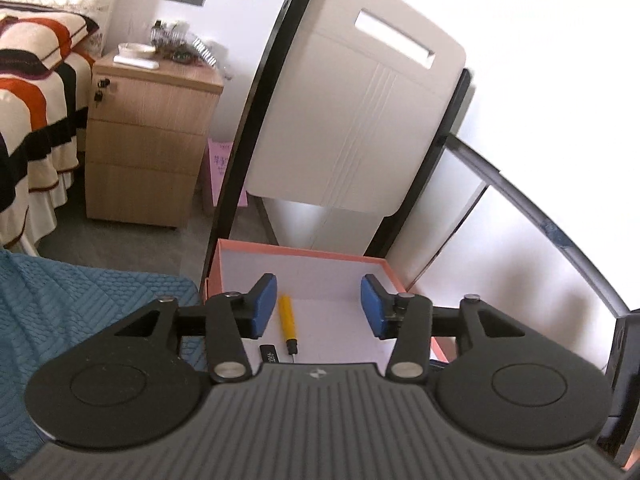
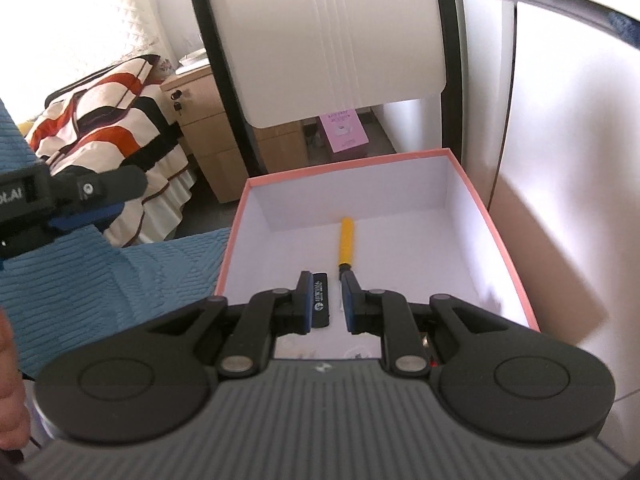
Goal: Organize rigid objects
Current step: 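Open right gripper releasing screwdriver while left gripper releases USB stick into box, then withdraw both open tools upward from the pink box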
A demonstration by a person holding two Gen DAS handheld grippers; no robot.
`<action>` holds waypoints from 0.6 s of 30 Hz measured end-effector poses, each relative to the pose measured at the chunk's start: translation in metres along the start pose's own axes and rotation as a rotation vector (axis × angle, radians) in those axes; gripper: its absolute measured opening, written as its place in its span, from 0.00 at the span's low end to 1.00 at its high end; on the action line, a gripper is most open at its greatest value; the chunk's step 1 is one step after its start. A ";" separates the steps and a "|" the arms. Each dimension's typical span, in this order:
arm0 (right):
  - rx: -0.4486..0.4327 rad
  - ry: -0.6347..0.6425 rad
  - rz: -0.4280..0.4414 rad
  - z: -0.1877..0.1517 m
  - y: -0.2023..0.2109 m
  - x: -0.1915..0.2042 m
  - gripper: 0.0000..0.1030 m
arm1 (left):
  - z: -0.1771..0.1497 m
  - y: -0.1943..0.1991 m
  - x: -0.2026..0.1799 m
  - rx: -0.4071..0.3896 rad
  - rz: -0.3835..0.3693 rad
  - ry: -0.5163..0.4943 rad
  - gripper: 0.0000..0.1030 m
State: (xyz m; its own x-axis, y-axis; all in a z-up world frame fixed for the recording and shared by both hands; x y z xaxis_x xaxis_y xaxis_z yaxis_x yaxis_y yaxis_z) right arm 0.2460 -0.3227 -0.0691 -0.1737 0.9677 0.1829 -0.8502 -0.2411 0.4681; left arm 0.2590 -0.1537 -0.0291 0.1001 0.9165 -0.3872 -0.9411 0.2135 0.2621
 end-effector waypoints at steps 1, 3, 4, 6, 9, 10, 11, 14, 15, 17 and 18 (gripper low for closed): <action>-0.003 0.002 -0.001 -0.001 0.004 0.001 0.19 | 0.001 0.006 0.000 -0.008 -0.004 -0.001 0.54; -0.010 0.004 0.000 -0.002 0.012 0.005 0.19 | 0.003 0.018 -0.002 -0.021 -0.016 -0.005 0.54; -0.013 0.004 0.001 -0.003 0.016 0.006 0.19 | 0.003 0.024 -0.002 -0.024 -0.019 -0.007 0.55; -0.022 0.012 0.003 -0.004 0.024 0.011 0.19 | 0.002 0.033 -0.003 -0.029 -0.030 -0.009 0.57; -0.032 0.012 -0.002 -0.009 0.032 0.014 0.19 | -0.001 0.045 -0.005 -0.031 -0.040 -0.017 0.62; -0.031 0.008 -0.003 -0.011 0.035 0.014 0.19 | -0.003 0.048 -0.006 -0.031 -0.044 -0.021 0.64; -0.029 0.002 -0.006 -0.014 0.037 0.015 0.19 | -0.005 0.050 -0.006 -0.029 -0.047 -0.023 0.65; -0.024 -0.004 -0.011 -0.023 0.042 0.017 0.19 | -0.012 0.056 -0.005 -0.020 -0.052 -0.027 0.67; -0.022 -0.002 -0.013 -0.026 0.043 0.017 0.19 | -0.014 0.058 -0.004 -0.019 -0.050 -0.027 0.68; -0.021 -0.001 -0.019 -0.031 0.045 0.017 0.19 | -0.018 0.060 -0.001 -0.014 -0.044 -0.026 0.69; -0.021 -0.001 -0.022 -0.034 0.047 0.017 0.19 | -0.020 0.061 0.000 -0.013 -0.043 -0.027 0.69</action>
State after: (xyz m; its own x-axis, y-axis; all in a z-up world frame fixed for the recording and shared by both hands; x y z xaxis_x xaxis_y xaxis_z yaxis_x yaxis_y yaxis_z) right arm 0.1867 -0.3154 -0.0733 -0.1542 0.9727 0.1736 -0.8639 -0.2180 0.4541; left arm 0.1952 -0.1472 -0.0310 0.1488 0.9153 -0.3742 -0.9398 0.2486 0.2346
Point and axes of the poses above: each gripper's, at about its wrist camera, not at the fingertips, and y roughly against the way its jaws point, x to its left, z to its top, the point moved 4 cm from there along -y, roughly the way its jaws point, and after that the axes turned 15 degrees about -x, right-handed, at the moved point
